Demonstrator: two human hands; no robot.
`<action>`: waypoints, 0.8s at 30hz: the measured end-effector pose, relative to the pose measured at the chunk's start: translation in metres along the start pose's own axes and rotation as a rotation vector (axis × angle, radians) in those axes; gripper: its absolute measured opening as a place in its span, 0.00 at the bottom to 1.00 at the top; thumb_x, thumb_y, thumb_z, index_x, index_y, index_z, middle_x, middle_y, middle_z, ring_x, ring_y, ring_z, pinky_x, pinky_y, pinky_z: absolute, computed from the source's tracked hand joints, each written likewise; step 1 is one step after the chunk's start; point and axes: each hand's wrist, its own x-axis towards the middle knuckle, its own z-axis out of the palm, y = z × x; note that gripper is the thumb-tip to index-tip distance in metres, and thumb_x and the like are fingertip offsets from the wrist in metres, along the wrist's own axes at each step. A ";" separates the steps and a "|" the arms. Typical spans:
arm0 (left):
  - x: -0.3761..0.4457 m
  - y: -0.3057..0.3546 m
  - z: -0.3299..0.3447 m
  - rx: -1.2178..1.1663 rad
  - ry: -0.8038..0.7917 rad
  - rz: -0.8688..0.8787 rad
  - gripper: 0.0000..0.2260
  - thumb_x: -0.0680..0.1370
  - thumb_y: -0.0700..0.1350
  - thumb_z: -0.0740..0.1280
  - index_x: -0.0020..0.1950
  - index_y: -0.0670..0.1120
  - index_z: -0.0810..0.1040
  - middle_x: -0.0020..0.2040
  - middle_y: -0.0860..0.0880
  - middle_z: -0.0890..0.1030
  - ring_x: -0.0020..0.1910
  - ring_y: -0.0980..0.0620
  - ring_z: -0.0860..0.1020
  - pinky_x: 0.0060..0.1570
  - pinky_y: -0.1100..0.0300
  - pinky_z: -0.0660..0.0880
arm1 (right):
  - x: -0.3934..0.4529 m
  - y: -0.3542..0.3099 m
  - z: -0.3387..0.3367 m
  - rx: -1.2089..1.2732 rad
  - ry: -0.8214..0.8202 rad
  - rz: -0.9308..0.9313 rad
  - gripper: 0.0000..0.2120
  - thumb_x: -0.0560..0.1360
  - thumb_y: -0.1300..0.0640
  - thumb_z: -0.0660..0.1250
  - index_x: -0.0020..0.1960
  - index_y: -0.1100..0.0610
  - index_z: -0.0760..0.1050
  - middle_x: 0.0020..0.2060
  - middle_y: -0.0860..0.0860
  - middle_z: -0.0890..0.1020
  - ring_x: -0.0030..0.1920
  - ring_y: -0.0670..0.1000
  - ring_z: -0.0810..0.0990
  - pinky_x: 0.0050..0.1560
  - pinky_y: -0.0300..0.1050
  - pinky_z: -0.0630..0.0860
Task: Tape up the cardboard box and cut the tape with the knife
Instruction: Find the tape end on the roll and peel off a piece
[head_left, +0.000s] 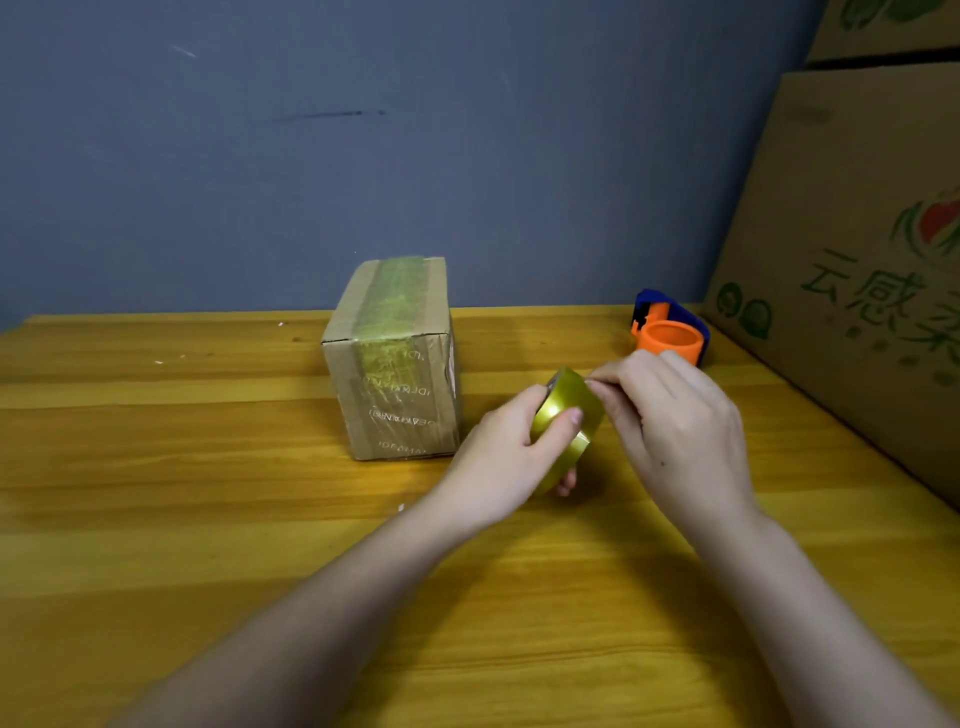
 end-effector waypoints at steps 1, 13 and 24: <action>0.000 0.002 0.000 -0.016 0.000 -0.002 0.08 0.78 0.54 0.60 0.39 0.60 0.71 0.28 0.51 0.81 0.29 0.50 0.81 0.39 0.48 0.78 | 0.001 0.000 -0.002 -0.007 -0.007 -0.009 0.11 0.80 0.54 0.60 0.46 0.58 0.78 0.40 0.51 0.81 0.39 0.53 0.77 0.36 0.49 0.74; 0.004 0.009 -0.007 -0.235 -0.051 -0.171 0.13 0.79 0.51 0.63 0.38 0.45 0.75 0.28 0.45 0.81 0.26 0.47 0.80 0.30 0.58 0.76 | 0.017 -0.021 -0.026 0.085 -0.035 0.044 0.06 0.78 0.55 0.61 0.45 0.55 0.74 0.38 0.47 0.79 0.38 0.47 0.75 0.36 0.43 0.71; -0.005 0.026 -0.016 -0.397 -0.110 -0.067 0.09 0.81 0.43 0.59 0.41 0.45 0.73 0.26 0.49 0.78 0.25 0.50 0.77 0.28 0.62 0.74 | 0.054 0.022 -0.013 0.242 -0.166 0.421 0.06 0.77 0.49 0.63 0.44 0.50 0.74 0.30 0.45 0.74 0.34 0.46 0.74 0.36 0.51 0.74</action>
